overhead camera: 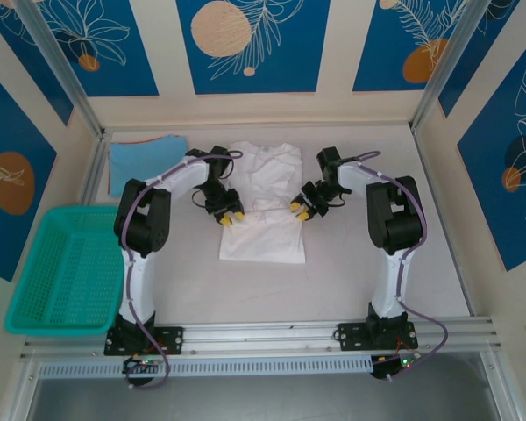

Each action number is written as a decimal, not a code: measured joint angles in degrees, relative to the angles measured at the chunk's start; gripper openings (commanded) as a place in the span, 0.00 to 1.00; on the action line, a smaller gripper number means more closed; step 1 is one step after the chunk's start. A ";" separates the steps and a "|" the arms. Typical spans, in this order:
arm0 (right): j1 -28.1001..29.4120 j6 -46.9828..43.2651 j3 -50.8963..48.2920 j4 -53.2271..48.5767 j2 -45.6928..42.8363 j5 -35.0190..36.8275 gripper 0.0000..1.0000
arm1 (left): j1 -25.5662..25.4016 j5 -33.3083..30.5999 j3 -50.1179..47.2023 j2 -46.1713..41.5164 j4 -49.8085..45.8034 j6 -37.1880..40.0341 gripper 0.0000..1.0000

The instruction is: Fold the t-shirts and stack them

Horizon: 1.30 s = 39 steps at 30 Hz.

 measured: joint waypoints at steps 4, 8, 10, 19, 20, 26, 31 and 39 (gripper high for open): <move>-0.57 2.86 0.44 0.07 0.68 -0.68 0.28 | 0.81 0.00 0.66 0.02 0.85 -0.90 0.20; -1.11 5.97 1.77 -0.07 1.92 -1.53 0.26 | 1.81 0.15 2.43 0.74 1.18 -1.68 0.14; -1.33 7.72 2.51 0.04 2.47 -2.01 0.26 | 2.38 0.24 3.19 1.16 1.44 -2.16 0.14; -2.29 16.06 5.92 -0.09 3.93 -4.35 0.38 | 5.49 0.46 7.39 3.96 2.16 -5.33 0.35; -2.49 16.79 6.47 -0.17 4.33 -4.39 0.38 | 5.81 0.48 7.61 4.13 2.19 -5.95 0.40; -4.02 19.63 9.81 -1.84 6.25 -4.70 0.49 | 8.09 1.27 8.48 4.70 2.62 -8.83 0.51; -4.63 17.86 10.69 -3.65 5.62 -2.60 0.55 | 8.76 -1.16 11.58 4.46 1.88 -8.55 0.59; -2.08 11.23 3.02 0.24 -3.78 -2.19 0.32 | 5.40 -7.19 13.64 -1.16 -0.59 -3.50 0.34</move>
